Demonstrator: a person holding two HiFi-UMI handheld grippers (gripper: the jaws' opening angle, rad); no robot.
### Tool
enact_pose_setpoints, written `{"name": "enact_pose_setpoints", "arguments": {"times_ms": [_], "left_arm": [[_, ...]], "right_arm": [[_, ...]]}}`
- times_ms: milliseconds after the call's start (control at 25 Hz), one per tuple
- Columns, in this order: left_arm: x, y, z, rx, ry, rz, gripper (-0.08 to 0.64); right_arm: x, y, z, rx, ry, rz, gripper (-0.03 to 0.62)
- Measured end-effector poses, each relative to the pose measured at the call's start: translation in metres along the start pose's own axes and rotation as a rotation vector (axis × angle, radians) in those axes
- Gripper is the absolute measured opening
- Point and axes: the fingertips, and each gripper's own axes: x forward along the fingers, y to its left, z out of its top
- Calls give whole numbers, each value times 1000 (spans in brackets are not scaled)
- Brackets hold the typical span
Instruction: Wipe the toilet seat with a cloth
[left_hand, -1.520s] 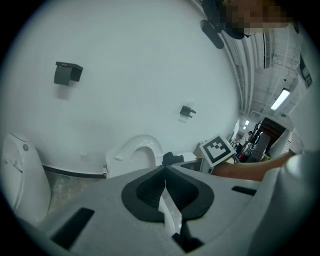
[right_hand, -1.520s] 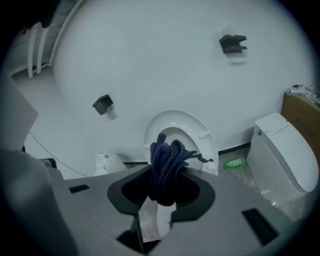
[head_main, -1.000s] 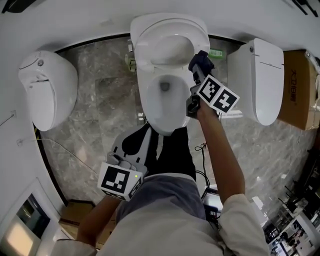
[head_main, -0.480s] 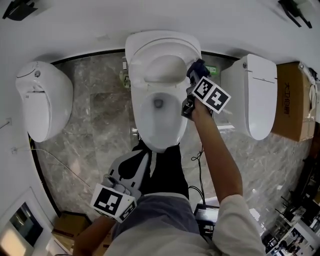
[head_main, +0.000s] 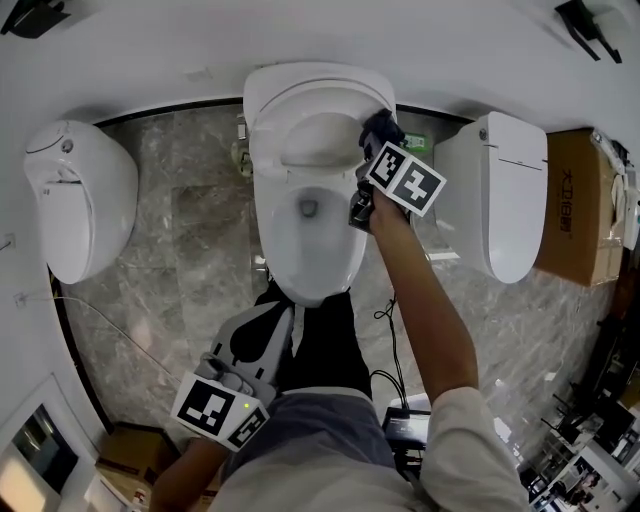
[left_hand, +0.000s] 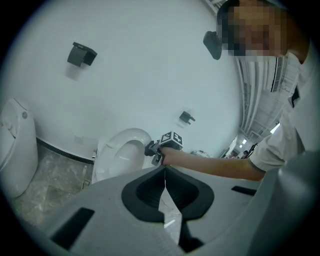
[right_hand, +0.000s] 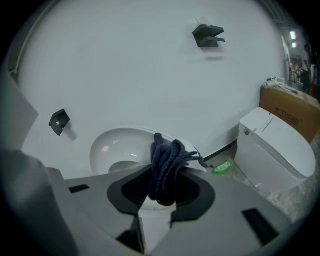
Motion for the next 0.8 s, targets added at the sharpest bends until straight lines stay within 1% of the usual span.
{"name": "enact_pose_setpoints", "arguments": {"times_ms": [160,480,640,800], "left_arm": [[0,-2,0,-18,-14,-5,8],[-8,2,2,-12,-21,-10,8],[-11,6,1,-30,-30,-26,8],[-15,10,-3,-12,-17,-20,8]], "right_arm": [[-2,3,4,-21,5,3,101],[-6,19,12,-81,3,26,101],[-8,28,14,-112,-3,36,101],[-10,38,15,-143,-8,45,102]]}}
